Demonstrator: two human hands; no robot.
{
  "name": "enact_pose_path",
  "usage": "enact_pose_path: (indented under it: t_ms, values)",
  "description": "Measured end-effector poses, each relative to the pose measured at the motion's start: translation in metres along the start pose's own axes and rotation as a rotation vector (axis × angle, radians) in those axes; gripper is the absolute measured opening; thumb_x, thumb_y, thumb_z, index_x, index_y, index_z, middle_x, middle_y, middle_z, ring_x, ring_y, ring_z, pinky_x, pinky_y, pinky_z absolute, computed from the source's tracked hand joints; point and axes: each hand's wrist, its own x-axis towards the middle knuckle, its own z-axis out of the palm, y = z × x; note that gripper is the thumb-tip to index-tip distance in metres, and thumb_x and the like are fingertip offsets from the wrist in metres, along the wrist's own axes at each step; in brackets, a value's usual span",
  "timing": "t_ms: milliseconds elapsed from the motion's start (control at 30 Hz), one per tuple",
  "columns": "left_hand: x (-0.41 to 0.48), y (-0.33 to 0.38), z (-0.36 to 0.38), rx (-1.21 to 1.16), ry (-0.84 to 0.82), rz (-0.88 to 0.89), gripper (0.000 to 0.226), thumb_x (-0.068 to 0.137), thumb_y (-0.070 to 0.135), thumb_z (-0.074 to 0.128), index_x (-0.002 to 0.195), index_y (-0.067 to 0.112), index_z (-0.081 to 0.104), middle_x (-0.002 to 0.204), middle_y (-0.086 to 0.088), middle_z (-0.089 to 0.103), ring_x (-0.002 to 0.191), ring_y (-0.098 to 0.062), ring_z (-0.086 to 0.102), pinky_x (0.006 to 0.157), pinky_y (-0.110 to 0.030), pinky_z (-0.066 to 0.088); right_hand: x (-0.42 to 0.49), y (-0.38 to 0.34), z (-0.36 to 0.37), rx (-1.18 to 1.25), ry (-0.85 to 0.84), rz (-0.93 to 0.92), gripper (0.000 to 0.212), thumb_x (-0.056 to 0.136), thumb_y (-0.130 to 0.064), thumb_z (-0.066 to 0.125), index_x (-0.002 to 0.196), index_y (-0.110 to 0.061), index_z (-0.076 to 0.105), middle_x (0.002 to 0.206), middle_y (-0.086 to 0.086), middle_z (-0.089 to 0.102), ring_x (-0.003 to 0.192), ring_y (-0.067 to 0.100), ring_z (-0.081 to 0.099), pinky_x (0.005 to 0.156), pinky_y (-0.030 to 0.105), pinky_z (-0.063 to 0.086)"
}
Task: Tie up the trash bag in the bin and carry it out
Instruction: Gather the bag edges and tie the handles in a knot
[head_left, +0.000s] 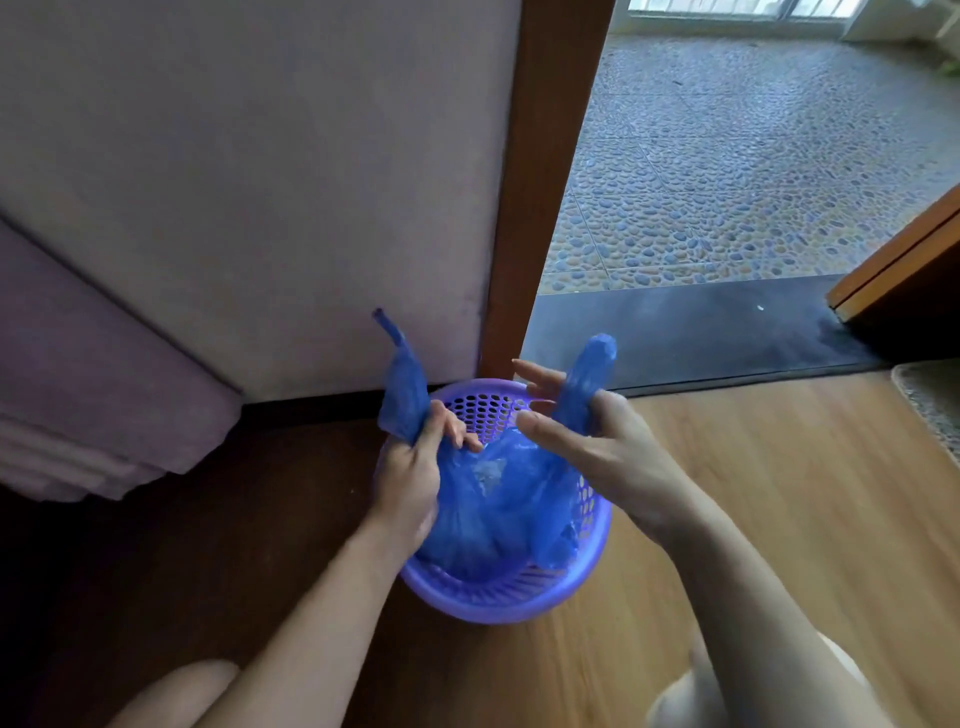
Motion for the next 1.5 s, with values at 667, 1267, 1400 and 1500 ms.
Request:
enact_pose_path:
  t_ms: [667, 1267, 1400, 1500]
  values:
    - [-0.012, 0.028, 0.004, -0.381, -0.025, -0.138, 0.037, 0.102, 0.031, 0.038, 0.067, 0.017, 0.044, 0.056, 0.004, 0.031, 0.052, -0.012, 0.029, 0.081, -0.033, 0.046, 0.011, 0.023, 0.030, -0.005, 0.065, -0.171, 0.017, 0.099, -0.012, 0.052, 0.099, -0.009, 0.069, 0.123, 0.013, 0.066, 0.119, 0.002, 0.058, 0.099, 0.014, 0.041]
    - [0.000, 0.056, -0.029, 1.271, -0.645, 0.841, 0.021, 0.087, 0.022, 0.051, 0.108, 0.020, 0.053, 0.138, 0.000, 0.056, 0.138, -0.017, 0.044, 0.121, -0.050, 0.018, 0.009, 0.044, 0.069, -0.268, -0.278, 0.371, 0.039, 0.101, -0.017, 0.037, 0.120, 0.015, 0.049, 0.087, 0.005, 0.062, 0.081, 0.004, 0.065, 0.068, 0.011, 0.046]
    - [-0.005, 0.055, -0.032, 1.251, -0.663, 0.669, 0.048, 0.094, 0.048, 0.047, 0.135, 0.024, 0.045, 0.131, 0.008, 0.057, 0.120, -0.006, 0.050, 0.121, -0.026, 0.012, 0.007, 0.011, 0.036, -0.006, -0.387, 0.257, 0.029, 0.093, 0.006, 0.047, 0.076, -0.013, 0.059, 0.063, -0.005, 0.054, 0.057, 0.007, 0.050, 0.057, 0.020, 0.041]
    - [-0.004, 0.053, -0.031, 1.341, -0.712, 0.688, 0.065, 0.089, 0.050, 0.054, 0.147, 0.029, 0.033, 0.126, 0.005, 0.057, 0.116, -0.013, 0.050, 0.115, -0.026, 0.027, 0.017, 0.018, 0.034, -0.231, -0.216, 0.146, 0.017, 0.076, -0.018, 0.061, 0.079, -0.003, 0.068, 0.071, 0.012, 0.068, 0.066, 0.015, 0.060, 0.066, 0.036, 0.055]
